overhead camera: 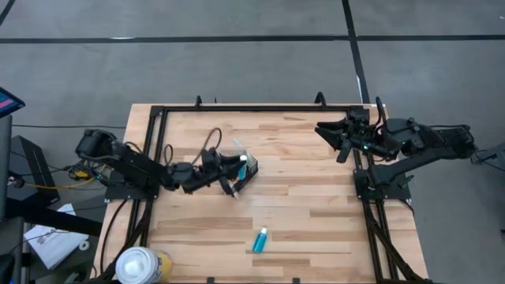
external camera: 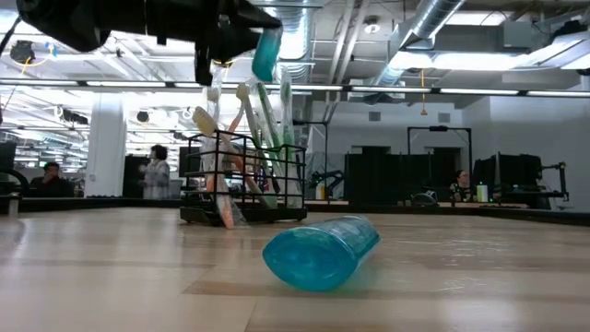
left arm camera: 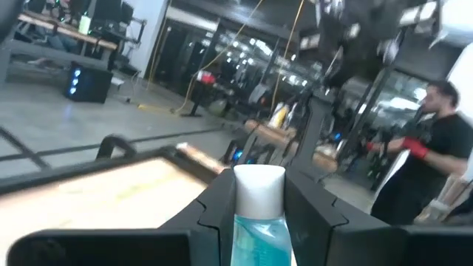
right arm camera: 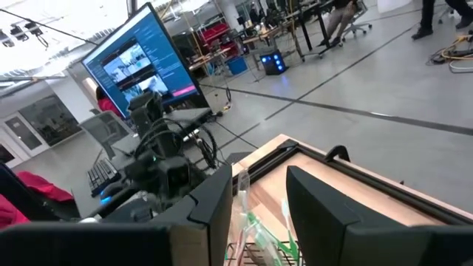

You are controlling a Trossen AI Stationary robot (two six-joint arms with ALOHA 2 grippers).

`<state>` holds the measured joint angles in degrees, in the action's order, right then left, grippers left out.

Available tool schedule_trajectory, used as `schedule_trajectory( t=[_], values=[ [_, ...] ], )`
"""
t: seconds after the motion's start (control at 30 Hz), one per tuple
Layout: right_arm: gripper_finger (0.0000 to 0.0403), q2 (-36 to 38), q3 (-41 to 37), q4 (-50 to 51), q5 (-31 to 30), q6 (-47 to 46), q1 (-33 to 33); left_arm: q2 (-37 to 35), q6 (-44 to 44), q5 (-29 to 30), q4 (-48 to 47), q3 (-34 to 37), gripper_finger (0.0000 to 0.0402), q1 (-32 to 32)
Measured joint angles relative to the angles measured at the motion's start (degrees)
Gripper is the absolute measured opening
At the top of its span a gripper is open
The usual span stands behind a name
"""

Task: Pick & Place toothbrushing station
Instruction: Put the left blue mouthwash into the wire organizer

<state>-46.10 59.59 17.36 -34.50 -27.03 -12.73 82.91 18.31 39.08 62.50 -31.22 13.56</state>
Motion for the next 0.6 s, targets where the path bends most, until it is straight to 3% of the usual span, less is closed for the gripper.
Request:
schedule_trajectory(
  t=[0.27,0.6],
  values=[
    [0.0120,-0.9,0.0,0.1,0.8,0.0,0.0,7.7,-2.3,4.1,2.6,0.0,0.0081,1.4],
    [0.0120,-3.2,0.0,0.3,1.8,1.0,-1.5,12.5,-6.1,2.2,4.5,0.1,0.0081,-2.5]
  ],
)
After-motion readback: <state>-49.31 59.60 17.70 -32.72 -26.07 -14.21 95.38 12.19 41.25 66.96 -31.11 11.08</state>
